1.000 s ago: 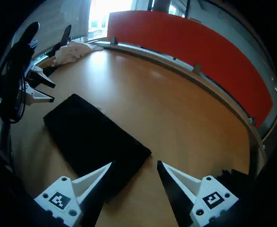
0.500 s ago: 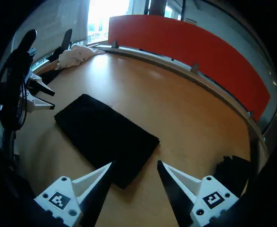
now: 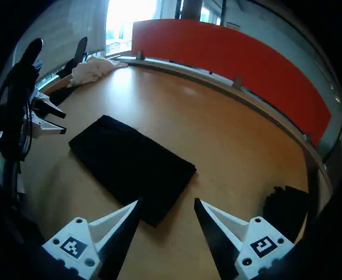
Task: Fold towel
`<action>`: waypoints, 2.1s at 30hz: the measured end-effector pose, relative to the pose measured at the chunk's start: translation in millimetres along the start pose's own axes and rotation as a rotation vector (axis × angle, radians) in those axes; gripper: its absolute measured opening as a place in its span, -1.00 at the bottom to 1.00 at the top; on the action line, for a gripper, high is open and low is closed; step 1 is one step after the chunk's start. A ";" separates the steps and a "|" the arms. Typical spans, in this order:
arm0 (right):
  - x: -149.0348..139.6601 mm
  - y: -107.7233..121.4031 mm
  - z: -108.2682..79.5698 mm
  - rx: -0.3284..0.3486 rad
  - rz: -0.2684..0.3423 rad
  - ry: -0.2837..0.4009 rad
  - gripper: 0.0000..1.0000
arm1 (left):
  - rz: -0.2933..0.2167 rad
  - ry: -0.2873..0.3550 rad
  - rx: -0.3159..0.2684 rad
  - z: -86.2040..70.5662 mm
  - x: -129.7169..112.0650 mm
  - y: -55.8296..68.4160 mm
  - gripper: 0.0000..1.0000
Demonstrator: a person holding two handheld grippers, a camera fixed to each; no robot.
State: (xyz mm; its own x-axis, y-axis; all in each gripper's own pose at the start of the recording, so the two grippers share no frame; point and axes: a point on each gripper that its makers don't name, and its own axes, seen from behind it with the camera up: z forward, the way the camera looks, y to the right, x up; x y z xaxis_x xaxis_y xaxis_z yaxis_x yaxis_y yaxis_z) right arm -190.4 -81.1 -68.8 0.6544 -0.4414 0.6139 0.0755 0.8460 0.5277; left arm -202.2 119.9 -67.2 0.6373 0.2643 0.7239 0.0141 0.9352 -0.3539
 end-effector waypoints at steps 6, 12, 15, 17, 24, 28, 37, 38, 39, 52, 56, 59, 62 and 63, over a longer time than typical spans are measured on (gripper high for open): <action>-2.1 -3.7 1.8 0.012 -0.014 -0.006 0.66 | -0.023 0.005 0.024 -6.3 -5.6 -5.3 0.73; -2.6 -6.7 4.0 0.031 -0.032 -0.012 0.66 | -0.072 0.007 0.059 -15.2 -16.9 -11.8 0.73; -1.9 -7.8 5.4 0.040 -0.042 -0.013 0.66 | -0.101 0.006 0.069 -19.2 -23.8 -12.5 0.74; -1.4 -8.2 6.7 0.046 -0.048 -0.014 0.66 | -0.116 0.004 0.071 -21.5 -27.7 -12.4 0.73; -1.7 -8.2 11.6 0.058 -0.070 -0.020 0.66 | -0.137 0.000 0.095 -27.7 -35.9 -17.9 0.73; -8.6 -8.4 15.0 0.069 -0.082 -0.038 0.66 | -0.147 0.000 0.107 -32.6 -39.1 -21.7 0.73; -36.6 -12.3 23.5 0.097 -0.095 -0.091 0.64 | -0.172 -0.005 0.126 -41.5 -48.2 -26.7 0.74; -39.9 -12.5 24.1 0.100 -0.097 -0.097 0.62 | -0.176 -0.006 0.127 -42.2 -49.2 -27.2 0.74; -43.0 -12.7 24.7 0.103 -0.099 -0.103 0.59 | -0.178 -0.007 0.128 -42.7 -50.1 -27.8 0.73; -58.8 -16.8 27.4 0.148 -0.094 -0.140 0.08 | -0.187 -0.016 0.137 -46.7 -55.1 -34.7 0.73; -60.7 -20.0 27.4 0.167 -0.092 -0.147 -0.24 | -0.188 -0.017 0.139 -47.8 -56.2 -36.5 0.74; -60.9 -20.6 27.9 0.174 -0.088 -0.149 -0.48 | -0.187 -0.019 0.140 -48.0 -57.1 -37.2 0.74; -61.7 -20.8 28.3 0.179 -0.084 -0.151 -0.53 | -0.187 -0.021 0.140 -48.1 -58.0 -37.8 0.73; -61.9 -20.9 28.4 0.180 -0.084 -0.151 -0.53 | -0.187 -0.021 0.140 -48.1 -58.2 -37.9 0.73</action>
State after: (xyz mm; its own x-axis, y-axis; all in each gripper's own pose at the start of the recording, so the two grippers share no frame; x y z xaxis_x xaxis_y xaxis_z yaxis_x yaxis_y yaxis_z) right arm -253.8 -80.0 -101.2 0.5305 -0.5587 0.6375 -0.0192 0.7439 0.6680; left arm -202.7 57.8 -124.4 0.6171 0.0867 0.7821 0.0229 0.9915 -0.1280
